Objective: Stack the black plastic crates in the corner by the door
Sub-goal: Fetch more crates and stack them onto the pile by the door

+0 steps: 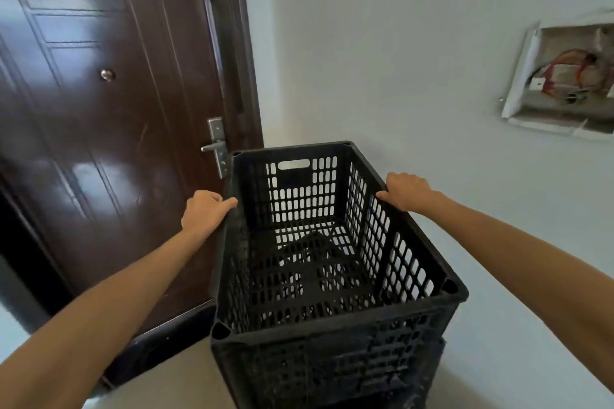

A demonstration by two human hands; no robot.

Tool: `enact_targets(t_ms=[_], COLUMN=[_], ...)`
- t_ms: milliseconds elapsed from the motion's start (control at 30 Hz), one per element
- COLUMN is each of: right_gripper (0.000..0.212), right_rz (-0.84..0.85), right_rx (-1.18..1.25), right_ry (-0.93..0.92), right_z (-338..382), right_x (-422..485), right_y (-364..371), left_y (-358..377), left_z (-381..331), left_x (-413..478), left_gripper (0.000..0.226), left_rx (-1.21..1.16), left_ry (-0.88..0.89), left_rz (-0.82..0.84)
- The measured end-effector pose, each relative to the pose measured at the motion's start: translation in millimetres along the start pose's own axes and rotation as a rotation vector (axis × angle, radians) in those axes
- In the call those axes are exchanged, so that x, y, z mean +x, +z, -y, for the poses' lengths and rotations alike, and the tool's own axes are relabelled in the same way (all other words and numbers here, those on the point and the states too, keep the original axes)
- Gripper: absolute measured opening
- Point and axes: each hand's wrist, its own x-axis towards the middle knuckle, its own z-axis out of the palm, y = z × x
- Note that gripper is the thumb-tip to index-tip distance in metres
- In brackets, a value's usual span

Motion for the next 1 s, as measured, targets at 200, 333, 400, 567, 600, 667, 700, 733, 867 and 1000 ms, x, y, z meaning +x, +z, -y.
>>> enact_targets(t_ms=[200, 333, 400, 567, 600, 667, 700, 733, 867, 1000], right_gripper=[0.044, 0.045, 0.044, 0.041, 0.042, 0.043, 0.044, 0.043, 0.042, 0.041], right_rz=[0.009, 0.032, 0.031, 0.031, 0.028, 0.018, 0.011, 0.005, 0.008, 0.004], right_rx=[-0.034, -0.042, -0.023, 0.016, 0.006, -0.027, -0.043, -0.056, -0.073, -0.049], right_ry=[-0.169, -0.24, -0.261, -0.321, -0.33, -0.345, -0.353, -0.36, -0.378, -0.382], right_z=[-6.9, -6.1, -4.8, -1.2, -1.0, -1.7, -2.7, -4.2, -12.0, -14.9], right_x=[43.6, 64.3, 72.9, 92.0, 94.9, 99.2, 101.1, 102.5, 103.9, 99.2], right_y=[13.3, 30.6, 34.5, 38.9, 38.7, 37.6, 37.2, 37.0, 38.3, 38.4], left_y=[15.6, 27.0, 29.7, 36.3, 37.6, 40.1, 41.7, 43.1, 50.2, 47.6], left_z=[7.1, 4.8, 1.6, -1.6, -2.2, -4.1, -5.9, -8.2, -13.1, -13.0], left_x=[-35.4, -55.8, -60.4, -70.8, -72.2, -74.1, -75.0, -76.3, -82.5, -88.6], left_gripper=[0.04, 0.039, 0.039, 0.032, 0.035, 0.038, 0.039, 0.039, 0.038, 0.038], left_rx=[-0.032, -0.044, -0.043, -0.07, -0.084, -0.098, -0.099, -0.101, -0.125, -0.128], left_ry=[-0.131, -0.184, -0.2, -0.257, -0.271, -0.29, -0.291, -0.29, -0.284, -0.28], left_rz=[-0.094, -0.162, -0.197, -0.237, -0.242, -0.23, -0.22, -0.21, -0.192, -0.155])
